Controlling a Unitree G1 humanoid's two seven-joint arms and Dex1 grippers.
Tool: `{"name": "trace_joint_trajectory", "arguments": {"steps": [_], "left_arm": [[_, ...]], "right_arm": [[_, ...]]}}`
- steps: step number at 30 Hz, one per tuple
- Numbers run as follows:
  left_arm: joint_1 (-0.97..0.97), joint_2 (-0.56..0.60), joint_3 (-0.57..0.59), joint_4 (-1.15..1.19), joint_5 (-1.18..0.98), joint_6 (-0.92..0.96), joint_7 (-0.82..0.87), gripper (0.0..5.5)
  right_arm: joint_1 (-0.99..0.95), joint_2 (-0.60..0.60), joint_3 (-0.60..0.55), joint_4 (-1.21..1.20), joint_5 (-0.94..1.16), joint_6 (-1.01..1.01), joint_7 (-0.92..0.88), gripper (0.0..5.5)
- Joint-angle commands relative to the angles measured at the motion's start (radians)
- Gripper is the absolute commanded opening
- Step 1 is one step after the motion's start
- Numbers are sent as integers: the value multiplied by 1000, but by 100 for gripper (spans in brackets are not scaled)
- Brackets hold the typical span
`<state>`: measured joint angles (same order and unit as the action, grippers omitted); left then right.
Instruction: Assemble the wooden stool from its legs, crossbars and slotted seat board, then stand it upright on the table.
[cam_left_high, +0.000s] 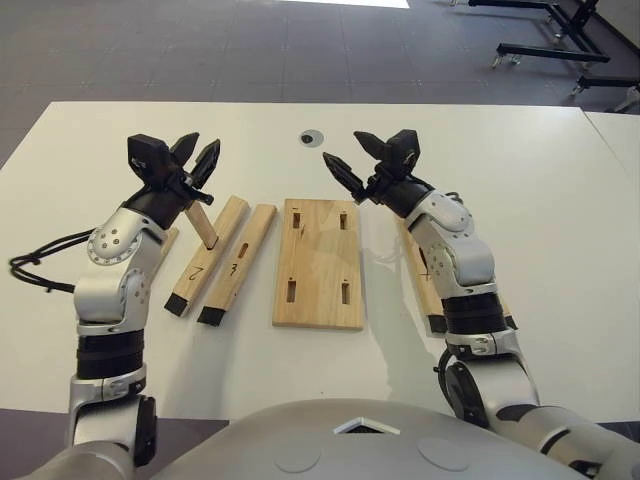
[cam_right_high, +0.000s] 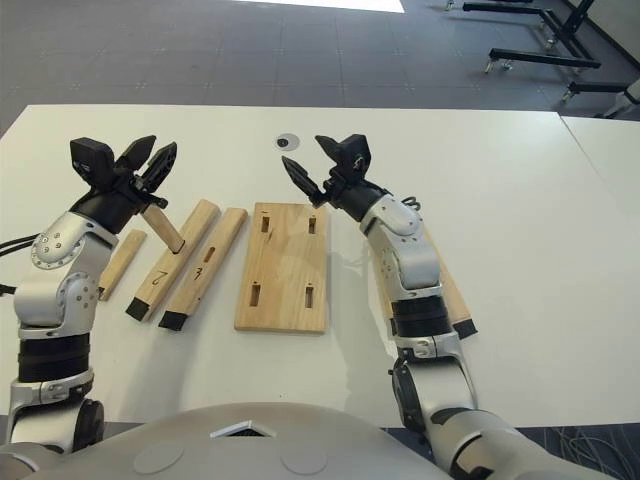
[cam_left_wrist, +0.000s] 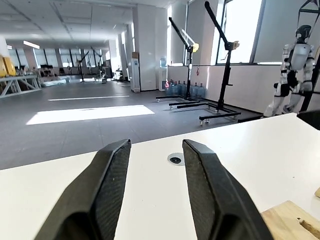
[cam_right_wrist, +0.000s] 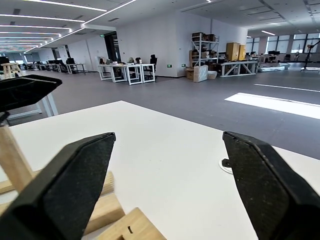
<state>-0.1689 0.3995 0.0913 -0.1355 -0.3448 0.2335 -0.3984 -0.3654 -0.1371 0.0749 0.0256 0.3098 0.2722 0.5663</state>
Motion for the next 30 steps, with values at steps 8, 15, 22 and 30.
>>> {"name": "trace_joint_trajectory", "arguments": {"steps": [8,15,22,30], "left_arm": [[65,20,24,113,18,-11,-36,187],[-9,6,106,-254,-97,116,80,187],[43,64,193,-409,-153,195,79,187],[469,97,570,-455,-362,83,-239,187]], "right_arm": [[-21,-8,-39,-56,53,55,-17,396],[-9,-25,-56,-50,58,31,-9,396],[34,-33,-59,-63,58,38,-13,396],[103,-61,-52,-95,44,30,-13,396]]}}
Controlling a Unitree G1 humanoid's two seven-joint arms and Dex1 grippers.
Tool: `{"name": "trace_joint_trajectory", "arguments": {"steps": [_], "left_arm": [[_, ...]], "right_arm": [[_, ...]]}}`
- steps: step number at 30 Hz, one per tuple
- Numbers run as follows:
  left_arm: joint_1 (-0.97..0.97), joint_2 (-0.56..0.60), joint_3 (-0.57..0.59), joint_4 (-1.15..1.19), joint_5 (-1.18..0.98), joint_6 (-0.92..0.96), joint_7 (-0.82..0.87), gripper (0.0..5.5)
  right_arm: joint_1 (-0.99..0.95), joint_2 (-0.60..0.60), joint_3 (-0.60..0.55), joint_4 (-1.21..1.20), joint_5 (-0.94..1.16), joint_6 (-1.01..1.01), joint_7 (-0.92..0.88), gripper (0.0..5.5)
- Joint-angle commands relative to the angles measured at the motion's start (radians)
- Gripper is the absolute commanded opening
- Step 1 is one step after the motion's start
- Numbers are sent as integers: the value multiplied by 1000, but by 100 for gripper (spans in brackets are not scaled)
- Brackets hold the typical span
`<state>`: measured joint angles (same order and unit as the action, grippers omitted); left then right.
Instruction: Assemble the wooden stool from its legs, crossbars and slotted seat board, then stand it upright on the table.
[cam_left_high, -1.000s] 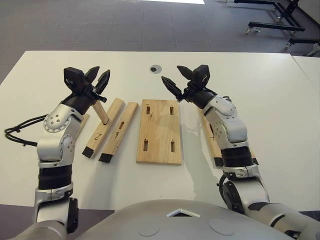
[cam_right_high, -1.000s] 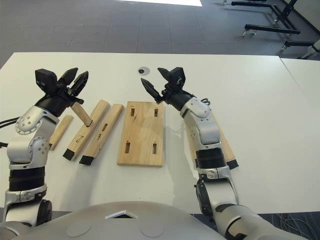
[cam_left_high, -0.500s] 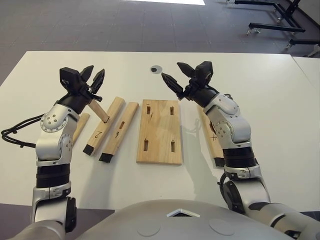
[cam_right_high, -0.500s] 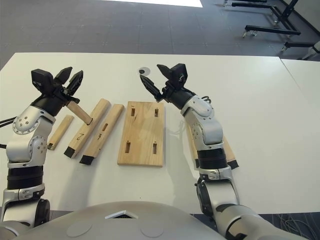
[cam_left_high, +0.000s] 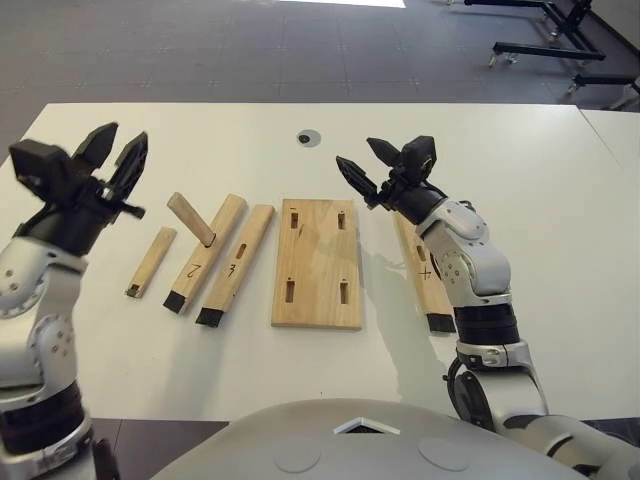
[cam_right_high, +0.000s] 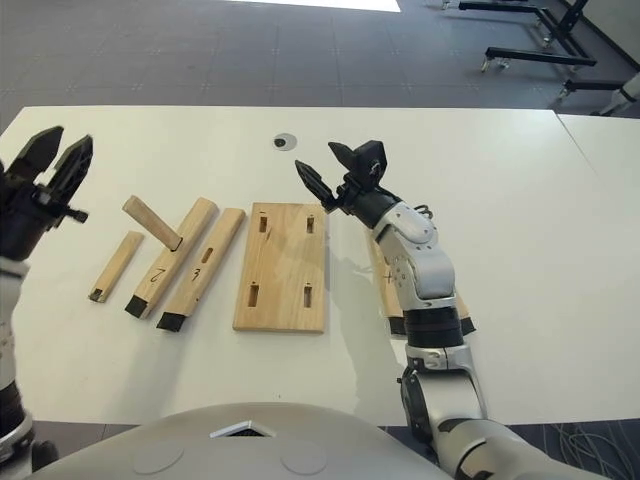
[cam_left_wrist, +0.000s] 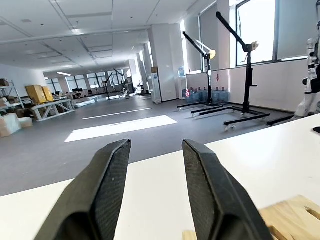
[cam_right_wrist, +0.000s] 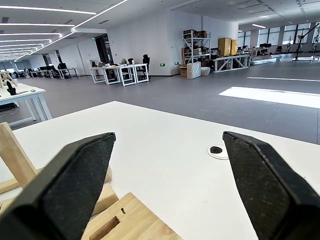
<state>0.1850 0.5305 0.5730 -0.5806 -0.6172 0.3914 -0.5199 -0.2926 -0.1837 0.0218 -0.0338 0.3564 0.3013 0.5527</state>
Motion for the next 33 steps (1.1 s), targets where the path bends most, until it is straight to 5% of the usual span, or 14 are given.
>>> {"name": "trace_joint_trajectory", "arguments": {"steps": [1,7,13,18,30,33], "left_arm": [[153,-47,64,1,-61,-95,-131,187],[302,-91,-183,152,235,-220,-132,210],[312,-77,-290,268,390,-242,-92,229],[315,-73,-330,261,410,-207,-81,229],[304,-11,-368,247,424,-63,-81,401],[301,-7,-375,233,409,-50,-92,354]], "right_arm": [[36,-19,9,-35,-14,-3,2,396],[61,-40,55,-43,-64,-27,9,396],[59,-44,73,-42,-75,-31,22,396],[67,-41,76,-45,-76,-29,23,396],[77,-24,81,-70,-71,-22,-4,396],[80,-23,82,-74,-74,-24,-8,396]]}}
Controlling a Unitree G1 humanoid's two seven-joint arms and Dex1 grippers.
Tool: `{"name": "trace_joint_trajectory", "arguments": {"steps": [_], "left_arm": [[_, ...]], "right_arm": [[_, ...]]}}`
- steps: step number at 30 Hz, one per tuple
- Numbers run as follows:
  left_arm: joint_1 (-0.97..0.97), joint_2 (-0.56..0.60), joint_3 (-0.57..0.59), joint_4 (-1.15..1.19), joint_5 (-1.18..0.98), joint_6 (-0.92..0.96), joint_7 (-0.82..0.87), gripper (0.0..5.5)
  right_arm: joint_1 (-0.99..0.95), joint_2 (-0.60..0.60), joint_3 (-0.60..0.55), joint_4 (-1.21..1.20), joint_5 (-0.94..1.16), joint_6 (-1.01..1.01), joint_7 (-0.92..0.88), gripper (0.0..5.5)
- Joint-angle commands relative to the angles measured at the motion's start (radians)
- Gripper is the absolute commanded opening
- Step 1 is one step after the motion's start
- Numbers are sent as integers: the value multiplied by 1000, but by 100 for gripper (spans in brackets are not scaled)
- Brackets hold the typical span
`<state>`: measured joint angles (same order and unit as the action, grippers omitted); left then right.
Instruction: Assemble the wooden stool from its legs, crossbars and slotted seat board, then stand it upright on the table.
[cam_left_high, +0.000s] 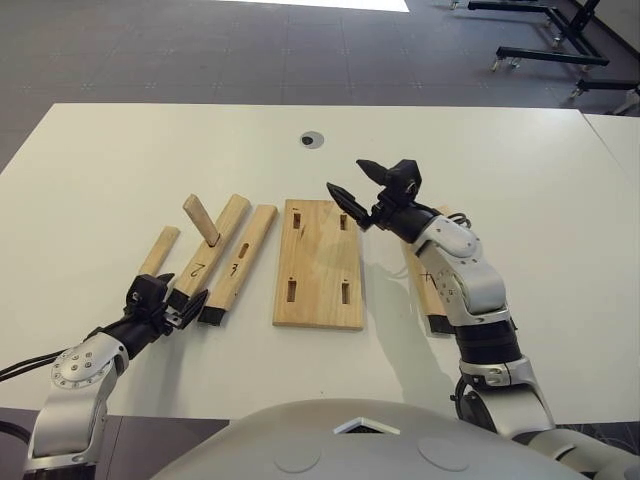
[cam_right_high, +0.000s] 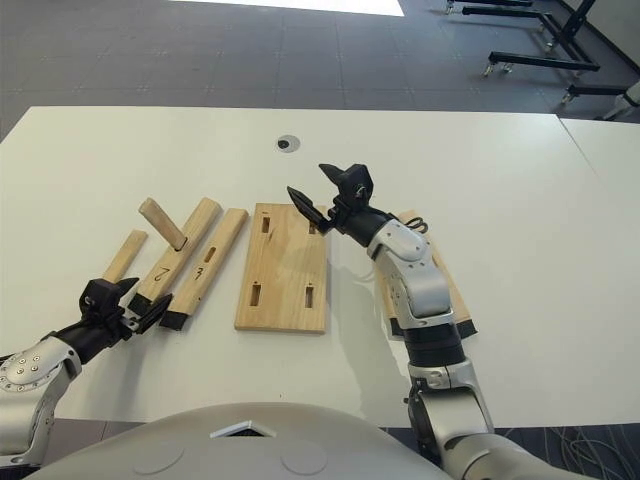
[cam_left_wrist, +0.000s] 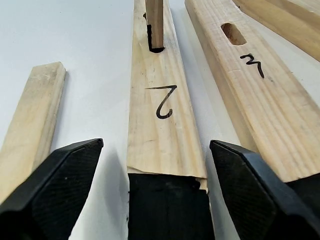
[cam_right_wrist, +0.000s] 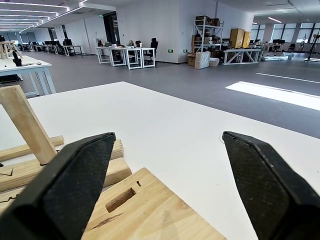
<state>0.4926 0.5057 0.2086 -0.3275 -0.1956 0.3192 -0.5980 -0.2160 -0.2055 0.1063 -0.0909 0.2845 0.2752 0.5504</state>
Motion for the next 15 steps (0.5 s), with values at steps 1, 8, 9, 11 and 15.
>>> {"name": "trace_joint_trajectory", "arguments": {"steps": [1,8,9,11,15], "left_arm": [[-8,14,-8,-21,-19,24,-14,337],[-13,21,-20,6,10,20,0,237],[-18,22,-20,15,15,17,4,225],[-31,21,-21,35,31,10,18,203],[-67,8,-43,72,58,-8,50,203]], "right_arm": [[5,-1,-1,-19,-3,0,-7,396],[5,0,1,-23,-3,1,-11,396],[4,0,1,-22,-3,1,-12,396],[1,0,2,-21,-3,2,-12,396],[-2,0,5,-20,-2,6,-11,396]]}}
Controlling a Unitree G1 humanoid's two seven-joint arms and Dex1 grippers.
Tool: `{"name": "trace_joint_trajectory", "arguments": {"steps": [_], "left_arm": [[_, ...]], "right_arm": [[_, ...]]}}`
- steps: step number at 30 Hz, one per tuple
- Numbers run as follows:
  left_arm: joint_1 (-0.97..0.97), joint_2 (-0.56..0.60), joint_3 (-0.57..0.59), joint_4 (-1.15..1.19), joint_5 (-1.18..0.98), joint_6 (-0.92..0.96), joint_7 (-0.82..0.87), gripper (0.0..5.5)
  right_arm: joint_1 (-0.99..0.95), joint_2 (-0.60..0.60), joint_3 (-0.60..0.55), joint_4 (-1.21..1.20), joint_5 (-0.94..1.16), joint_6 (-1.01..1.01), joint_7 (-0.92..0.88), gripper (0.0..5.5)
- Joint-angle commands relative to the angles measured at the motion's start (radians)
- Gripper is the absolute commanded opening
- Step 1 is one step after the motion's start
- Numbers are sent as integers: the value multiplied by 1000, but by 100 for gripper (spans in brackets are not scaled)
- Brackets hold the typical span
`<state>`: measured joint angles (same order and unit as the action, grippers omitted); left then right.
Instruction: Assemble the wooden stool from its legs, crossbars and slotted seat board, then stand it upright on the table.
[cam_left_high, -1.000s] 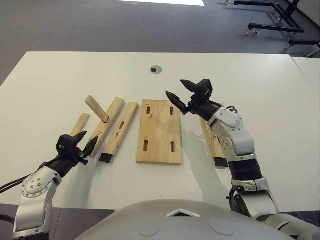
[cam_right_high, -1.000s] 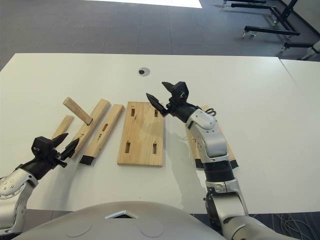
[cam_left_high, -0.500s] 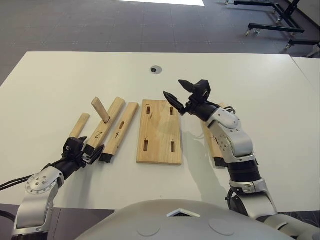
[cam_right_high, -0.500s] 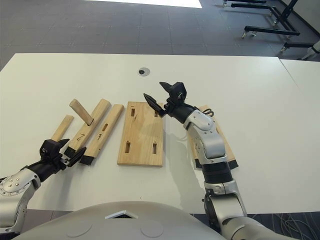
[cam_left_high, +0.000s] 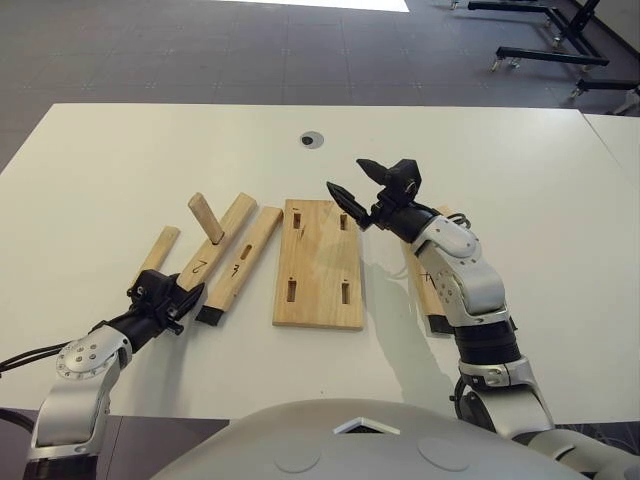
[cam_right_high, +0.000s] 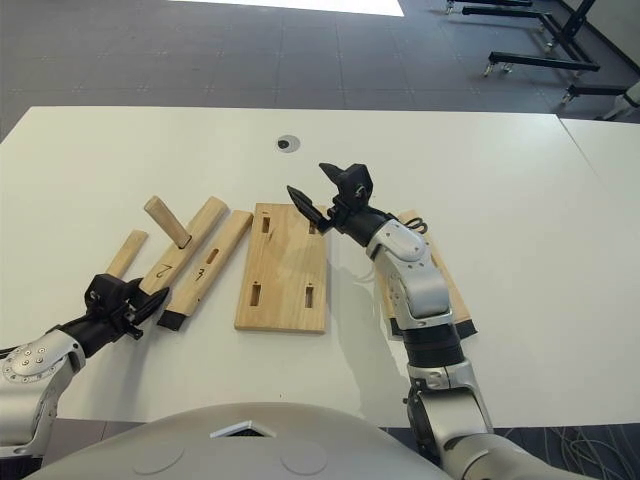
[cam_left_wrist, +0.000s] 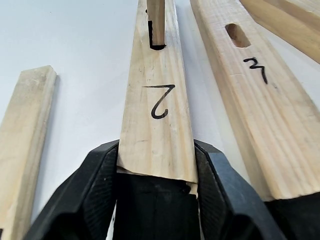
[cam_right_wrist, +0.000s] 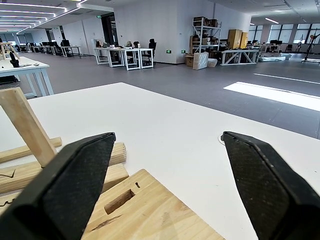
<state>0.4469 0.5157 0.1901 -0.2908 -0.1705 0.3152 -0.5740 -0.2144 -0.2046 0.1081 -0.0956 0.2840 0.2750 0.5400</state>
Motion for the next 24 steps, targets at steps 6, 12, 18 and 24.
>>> {"name": "trace_joint_trajectory", "arguments": {"steps": [6,12,18,24], "left_arm": [[-80,-68,21,66,-28,-95,62,203],[-156,-97,51,82,-102,-159,48,203],[-173,-83,45,125,-94,-162,37,203],[-142,-45,-7,187,-29,-97,24,203]], "right_arm": [[-7,4,4,-7,-2,2,-3,396],[-50,-1,-29,45,3,-17,0,396],[-77,-2,-40,81,-2,-38,10,396],[-75,-1,-38,83,-2,-40,13,396]]}}
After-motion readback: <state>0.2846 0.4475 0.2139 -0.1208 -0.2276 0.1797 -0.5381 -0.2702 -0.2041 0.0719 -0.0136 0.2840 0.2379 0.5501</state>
